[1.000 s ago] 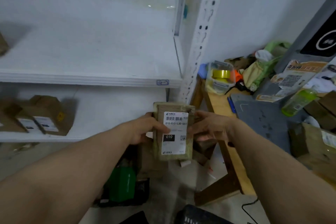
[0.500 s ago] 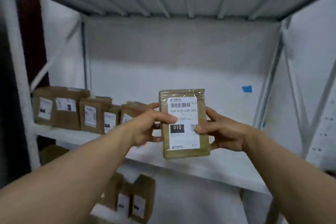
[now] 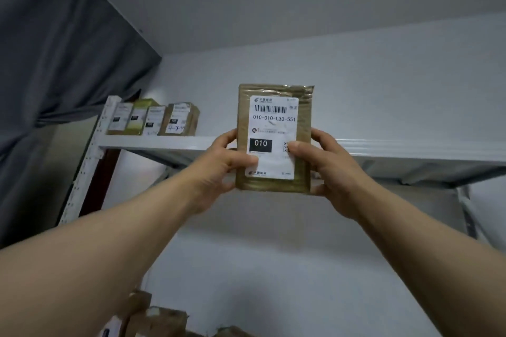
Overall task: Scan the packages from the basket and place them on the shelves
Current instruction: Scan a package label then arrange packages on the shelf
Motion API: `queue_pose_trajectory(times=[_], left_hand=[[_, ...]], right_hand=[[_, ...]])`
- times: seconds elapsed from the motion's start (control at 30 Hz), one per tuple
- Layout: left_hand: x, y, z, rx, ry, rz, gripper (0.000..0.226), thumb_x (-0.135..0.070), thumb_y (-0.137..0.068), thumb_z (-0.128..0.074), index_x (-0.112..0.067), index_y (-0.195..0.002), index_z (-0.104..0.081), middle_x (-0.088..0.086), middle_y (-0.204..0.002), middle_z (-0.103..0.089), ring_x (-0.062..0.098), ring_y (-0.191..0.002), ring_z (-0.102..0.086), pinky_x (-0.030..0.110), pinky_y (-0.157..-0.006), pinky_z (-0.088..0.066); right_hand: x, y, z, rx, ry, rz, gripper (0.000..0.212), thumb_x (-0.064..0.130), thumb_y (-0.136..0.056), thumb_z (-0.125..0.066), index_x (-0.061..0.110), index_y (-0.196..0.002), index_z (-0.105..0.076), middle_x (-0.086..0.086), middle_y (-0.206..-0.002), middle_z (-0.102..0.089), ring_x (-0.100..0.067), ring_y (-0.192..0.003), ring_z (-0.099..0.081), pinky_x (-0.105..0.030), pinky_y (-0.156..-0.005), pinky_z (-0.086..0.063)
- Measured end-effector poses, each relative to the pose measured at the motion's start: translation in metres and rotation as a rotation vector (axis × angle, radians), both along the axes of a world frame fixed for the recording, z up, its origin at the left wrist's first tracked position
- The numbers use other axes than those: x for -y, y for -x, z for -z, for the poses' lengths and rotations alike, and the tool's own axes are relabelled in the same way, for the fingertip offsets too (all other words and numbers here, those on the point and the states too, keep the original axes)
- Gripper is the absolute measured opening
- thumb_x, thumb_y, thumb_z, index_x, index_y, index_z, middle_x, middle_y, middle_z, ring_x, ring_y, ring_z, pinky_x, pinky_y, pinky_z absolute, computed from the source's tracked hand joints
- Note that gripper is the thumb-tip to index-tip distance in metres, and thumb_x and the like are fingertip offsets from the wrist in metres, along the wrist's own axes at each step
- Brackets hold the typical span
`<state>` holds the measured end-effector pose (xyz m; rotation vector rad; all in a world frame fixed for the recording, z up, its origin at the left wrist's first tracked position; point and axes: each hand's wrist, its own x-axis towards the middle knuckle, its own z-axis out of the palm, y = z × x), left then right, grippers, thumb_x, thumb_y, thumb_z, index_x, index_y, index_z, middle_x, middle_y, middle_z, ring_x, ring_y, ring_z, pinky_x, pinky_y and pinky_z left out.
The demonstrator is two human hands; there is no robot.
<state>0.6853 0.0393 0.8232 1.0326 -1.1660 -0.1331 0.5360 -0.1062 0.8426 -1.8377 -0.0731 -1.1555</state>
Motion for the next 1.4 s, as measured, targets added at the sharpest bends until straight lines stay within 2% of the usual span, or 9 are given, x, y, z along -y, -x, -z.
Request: queue_pose_trajectory(times=[0.1, 0.33, 0.47, 0.53, 0.73, 1.07, 1.23, 1.3, 1.4], left_hand=[[0.002, -0.017, -0.032, 0.068, 0.031, -0.040, 0.060, 0.003, -0.088, -0.064, -0.032, -0.136, -0.055, -0.006, -0.108, -0.076, 0.017, -0.098, -0.073, 0.034, -0.069, -0.061], [0.028, -0.070, -0.093, 0.053, 0.140, -0.216, 0.064, -0.001, -0.089, -0.069, -0.025, -0.140, -0.038, -0.001, -0.116, -0.069, 0.022, -0.105, -0.068, 0.048, -0.085, -0.059], [0.049, -0.103, -0.105, 0.053, 0.215, -0.282, 0.053, -0.005, -0.093, -0.066, -0.025, -0.138, -0.046, -0.002, -0.115, -0.069, 0.018, -0.099, -0.070, 0.035, -0.065, -0.058], [0.058, -0.122, -0.111, 0.071, 0.220, -0.297, 0.051, -0.005, -0.095, -0.063, -0.027, -0.140, -0.049, -0.002, -0.115, -0.071, 0.017, -0.098, -0.071, 0.031, -0.062, -0.057], [0.068, -0.176, -0.131, 0.165, 0.195, -0.347, 0.064, 0.005, -0.095, -0.058, -0.027, -0.148, -0.043, 0.001, -0.113, -0.073, 0.022, -0.104, -0.071, 0.048, -0.094, -0.057], [0.102, -0.279, -0.157, 0.216, 0.167, -0.520, 0.053, 0.002, -0.095, -0.060, -0.023, -0.139, -0.045, 0.008, -0.117, -0.067, 0.017, -0.092, -0.067, 0.027, -0.063, -0.059], [0.108, -0.343, -0.160, 0.320, 0.239, -0.738, 0.057, -0.014, -0.089, -0.070, -0.029, -0.138, -0.045, 0.000, -0.116, -0.061, 0.019, -0.103, -0.062, 0.038, -0.086, -0.057], [0.102, -0.362, -0.158, 0.353, 0.229, -0.857, 0.060, -0.009, -0.088, -0.067, -0.035, -0.138, -0.044, -0.003, -0.125, -0.056, 0.023, -0.114, -0.057, 0.044, -0.092, -0.056], [0.091, -0.386, -0.156, 0.395, 0.201, -1.021, 0.068, 0.001, -0.087, -0.061, -0.035, -0.141, -0.042, -0.004, -0.132, -0.053, 0.027, -0.128, -0.041, 0.050, -0.104, -0.045]], right_hand=[[-0.003, -0.032, -0.026, 0.128, 0.046, 0.046, 0.043, 0.032, -0.093, -0.071, 0.033, -0.134, -0.057, 0.008, -0.106, -0.075, -0.008, -0.084, -0.075, -0.042, -0.071, -0.064], [0.023, -0.106, -0.079, 0.260, 0.224, 0.183, 0.052, 0.040, -0.096, -0.064, 0.032, -0.142, -0.040, 0.004, -0.120, -0.065, -0.014, -0.100, -0.069, -0.038, -0.085, -0.060], [0.040, -0.139, -0.097, 0.213, 0.331, 0.184, 0.056, 0.027, -0.096, -0.065, 0.028, -0.145, -0.039, 0.005, -0.120, -0.064, -0.013, -0.100, -0.067, -0.027, -0.075, -0.054], [0.048, -0.157, -0.103, 0.226, 0.368, 0.229, 0.056, 0.029, -0.096, -0.064, 0.028, -0.146, -0.039, 0.004, -0.122, -0.064, -0.013, -0.101, -0.066, -0.031, -0.080, -0.056], [0.063, -0.210, -0.122, 0.249, 0.431, 0.386, 0.059, 0.039, -0.092, -0.061, 0.027, -0.147, -0.041, -0.001, -0.127, -0.064, -0.023, -0.108, -0.066, -0.049, -0.094, -0.057], [0.071, -0.304, -0.154, 0.125, 0.535, 0.725, 0.052, 0.036, -0.091, -0.064, 0.012, -0.135, -0.051, -0.009, -0.126, -0.064, -0.030, -0.114, -0.060, -0.044, -0.097, -0.052], [0.069, -0.347, -0.170, 0.029, 0.553, 0.850, 0.032, 0.037, -0.094, -0.061, 0.008, -0.107, -0.062, -0.008, -0.100, -0.066, -0.029, -0.094, -0.058, -0.031, -0.071, -0.041], [0.068, -0.361, -0.173, 0.002, 0.545, 0.880, 0.023, 0.034, -0.095, -0.061, 0.011, -0.095, -0.059, -0.003, -0.080, -0.057, -0.027, -0.086, -0.055, -0.030, -0.063, -0.036], [0.066, -0.381, -0.177, -0.025, 0.564, 0.919, 0.020, 0.032, -0.095, -0.063, 0.013, -0.093, -0.058, 0.001, -0.072, -0.049, -0.025, -0.081, -0.054, -0.028, -0.062, -0.036]])
